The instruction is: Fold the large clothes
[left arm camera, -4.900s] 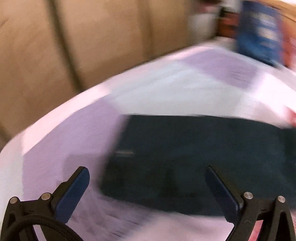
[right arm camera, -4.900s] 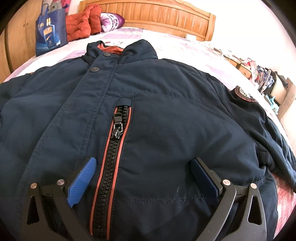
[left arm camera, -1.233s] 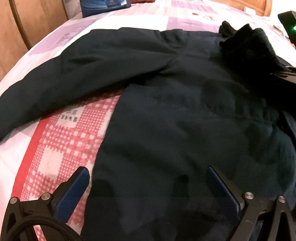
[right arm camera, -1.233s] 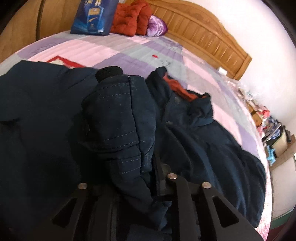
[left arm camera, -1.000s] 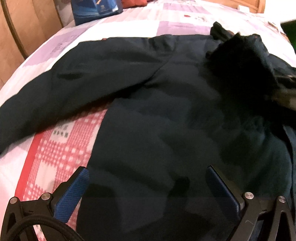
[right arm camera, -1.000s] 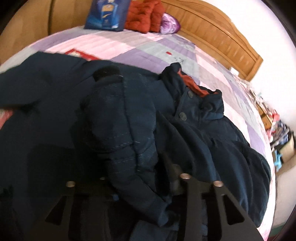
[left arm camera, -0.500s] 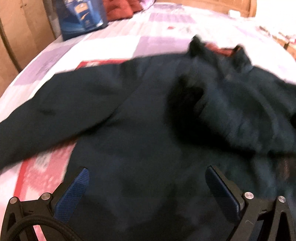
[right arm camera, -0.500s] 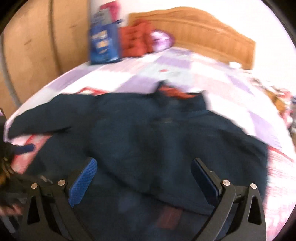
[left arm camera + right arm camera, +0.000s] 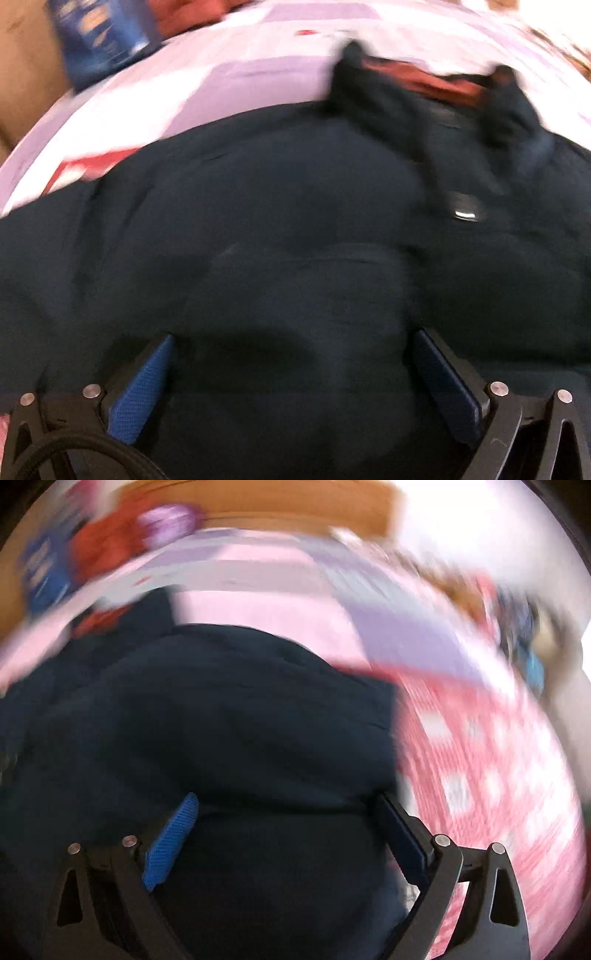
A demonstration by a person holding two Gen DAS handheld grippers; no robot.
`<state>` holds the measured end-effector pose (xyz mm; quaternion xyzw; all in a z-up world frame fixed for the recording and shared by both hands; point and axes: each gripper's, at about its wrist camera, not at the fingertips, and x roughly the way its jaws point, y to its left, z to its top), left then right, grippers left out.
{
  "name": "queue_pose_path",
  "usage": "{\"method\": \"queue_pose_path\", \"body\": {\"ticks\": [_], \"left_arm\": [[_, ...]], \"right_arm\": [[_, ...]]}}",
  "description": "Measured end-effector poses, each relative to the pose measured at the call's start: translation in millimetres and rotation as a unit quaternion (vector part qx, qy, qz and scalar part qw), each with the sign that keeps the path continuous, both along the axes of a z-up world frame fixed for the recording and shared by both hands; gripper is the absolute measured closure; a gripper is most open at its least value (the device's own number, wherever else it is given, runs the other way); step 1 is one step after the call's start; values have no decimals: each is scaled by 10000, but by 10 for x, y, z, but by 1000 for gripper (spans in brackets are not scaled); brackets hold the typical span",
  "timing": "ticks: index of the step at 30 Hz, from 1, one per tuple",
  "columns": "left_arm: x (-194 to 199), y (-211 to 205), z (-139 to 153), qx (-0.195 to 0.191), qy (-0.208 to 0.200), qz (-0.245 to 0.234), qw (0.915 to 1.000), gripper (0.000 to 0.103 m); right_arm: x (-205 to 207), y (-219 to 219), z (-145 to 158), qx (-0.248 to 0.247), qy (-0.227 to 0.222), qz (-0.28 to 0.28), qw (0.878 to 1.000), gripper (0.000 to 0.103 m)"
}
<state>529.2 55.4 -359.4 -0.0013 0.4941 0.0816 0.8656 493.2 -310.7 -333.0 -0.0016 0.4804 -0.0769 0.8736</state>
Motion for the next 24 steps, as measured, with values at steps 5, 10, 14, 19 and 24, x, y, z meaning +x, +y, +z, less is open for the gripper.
{"method": "queue_pose_path", "body": {"ticks": [5,10,14,19,24], "left_arm": [[-110,17,-70,122,-176,36,9998,0],[-150,-20,-69,188,-238,112,9995,0],[-165,-4,-99,209,-306,108,9993,0],[-200,-19,-102,243,-365,49,9990,0],[-210,-35,-121,232,-469,-31,9986,0]], "right_arm": [[-87,-316,-44,59,-92,109,9999,2],[-201,91,327,-734,-852,364,9930,11],[-194,699,567,-522,-1239,1318,9821,11],[221,931,166,-643,-369,1674,9831,18],[514,-59,44,593,-55,801,9950,103]]}}
